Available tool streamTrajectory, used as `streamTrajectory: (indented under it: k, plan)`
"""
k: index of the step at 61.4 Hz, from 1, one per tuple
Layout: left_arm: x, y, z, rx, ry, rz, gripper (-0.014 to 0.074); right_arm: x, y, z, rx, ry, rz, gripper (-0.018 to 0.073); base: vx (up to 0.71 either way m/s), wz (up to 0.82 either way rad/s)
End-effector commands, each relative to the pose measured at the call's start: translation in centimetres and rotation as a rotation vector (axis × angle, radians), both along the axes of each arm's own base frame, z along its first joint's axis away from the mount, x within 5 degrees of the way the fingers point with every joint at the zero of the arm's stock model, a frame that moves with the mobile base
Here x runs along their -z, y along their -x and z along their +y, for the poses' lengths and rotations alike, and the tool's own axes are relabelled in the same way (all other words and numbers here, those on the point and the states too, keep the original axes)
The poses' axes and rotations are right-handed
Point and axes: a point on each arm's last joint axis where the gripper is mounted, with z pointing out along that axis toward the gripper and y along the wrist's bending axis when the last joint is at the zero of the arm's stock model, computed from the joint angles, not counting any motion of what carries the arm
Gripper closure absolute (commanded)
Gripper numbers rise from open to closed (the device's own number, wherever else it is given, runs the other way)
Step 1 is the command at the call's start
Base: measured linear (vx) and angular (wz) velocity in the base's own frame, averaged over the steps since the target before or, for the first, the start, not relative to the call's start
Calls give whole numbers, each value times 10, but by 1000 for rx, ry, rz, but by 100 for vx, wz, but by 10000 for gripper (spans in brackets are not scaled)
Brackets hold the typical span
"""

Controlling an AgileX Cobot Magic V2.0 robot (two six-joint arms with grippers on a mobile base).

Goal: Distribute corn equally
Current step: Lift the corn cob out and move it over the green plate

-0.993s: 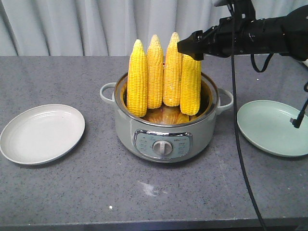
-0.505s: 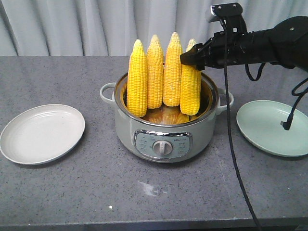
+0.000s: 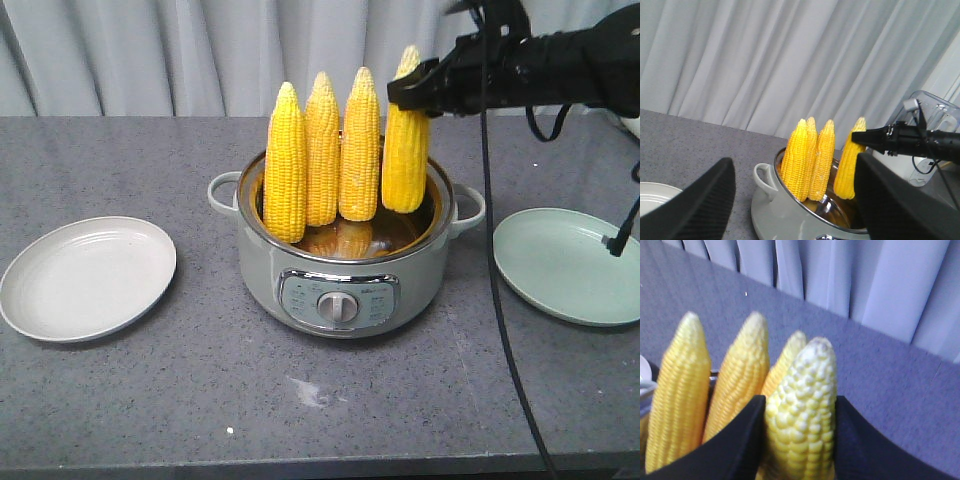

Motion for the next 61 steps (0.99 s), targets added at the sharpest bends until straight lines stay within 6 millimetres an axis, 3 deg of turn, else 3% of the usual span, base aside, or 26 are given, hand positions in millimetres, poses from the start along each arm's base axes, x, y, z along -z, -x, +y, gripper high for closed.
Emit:
streamTrajectory:
  k: [1,11,19,28,38,50,55,61]
  plan:
    - [-14,-1,2,-23,37,-56,104,-75,32,-6,18,-68,-196,568,0,0]
    - [-14,-1,2,-24,35,-57,104,-142,89,-8,-61,-82,-337,564,0,0]
    - [-14,-1,2,-25,33,-58,104,-180,142,-18,-61,-126,-403,564,0,0]
    - [-14,-1,2,-27,37,-58,104,-201,194,-42,10,-67,-422,564,0,0]
    - [-11,-16,2,-39,38,-22,104,-204,231,-74,215,51,-346,564,0,0]
    - [-19,-38,0,-41,12,10,106,-194,241,-99,403,137,-216,561,0,0]
    - [-30,-46,0,-39,-31,-10,106,-186,229,-103,414,134,-142,560,0,0]
    - [-39,-53,-2,-29,-62,-14,106,-167,202,-110,417,128,-68,559,0,0]
